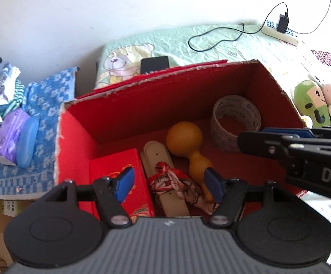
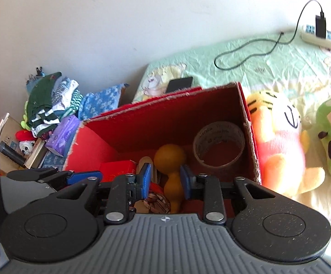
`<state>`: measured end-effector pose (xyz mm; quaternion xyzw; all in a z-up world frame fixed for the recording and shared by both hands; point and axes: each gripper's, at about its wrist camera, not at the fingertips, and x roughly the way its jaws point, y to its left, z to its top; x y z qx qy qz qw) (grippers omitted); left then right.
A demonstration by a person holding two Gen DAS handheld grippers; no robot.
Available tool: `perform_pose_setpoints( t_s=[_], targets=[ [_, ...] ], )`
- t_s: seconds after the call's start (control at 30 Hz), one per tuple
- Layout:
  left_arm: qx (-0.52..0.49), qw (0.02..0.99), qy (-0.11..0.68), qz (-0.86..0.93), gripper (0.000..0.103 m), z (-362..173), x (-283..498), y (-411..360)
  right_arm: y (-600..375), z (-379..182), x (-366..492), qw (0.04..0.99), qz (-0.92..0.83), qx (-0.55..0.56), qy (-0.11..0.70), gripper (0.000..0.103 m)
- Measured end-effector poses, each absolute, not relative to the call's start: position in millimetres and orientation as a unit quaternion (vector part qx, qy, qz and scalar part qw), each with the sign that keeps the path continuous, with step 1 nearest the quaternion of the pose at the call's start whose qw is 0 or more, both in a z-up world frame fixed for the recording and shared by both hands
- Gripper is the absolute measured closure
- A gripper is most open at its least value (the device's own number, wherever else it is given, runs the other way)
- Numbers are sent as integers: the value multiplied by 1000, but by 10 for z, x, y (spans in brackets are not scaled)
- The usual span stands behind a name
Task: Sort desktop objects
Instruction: 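Withdraw both grippers up out of the red box, then move both grippers down to the brown pine cone on the sheet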
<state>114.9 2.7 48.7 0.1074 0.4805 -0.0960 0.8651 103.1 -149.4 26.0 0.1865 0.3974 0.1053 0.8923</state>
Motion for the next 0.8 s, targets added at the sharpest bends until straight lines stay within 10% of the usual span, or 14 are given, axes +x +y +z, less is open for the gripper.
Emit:
perform_pose_setpoints(
  t_s=[0.8],
  targets=[
    [60, 903, 425, -33, 19, 739, 88, -155, -2204, 271, 275, 869, 245, 180, 390, 68]
  ],
)
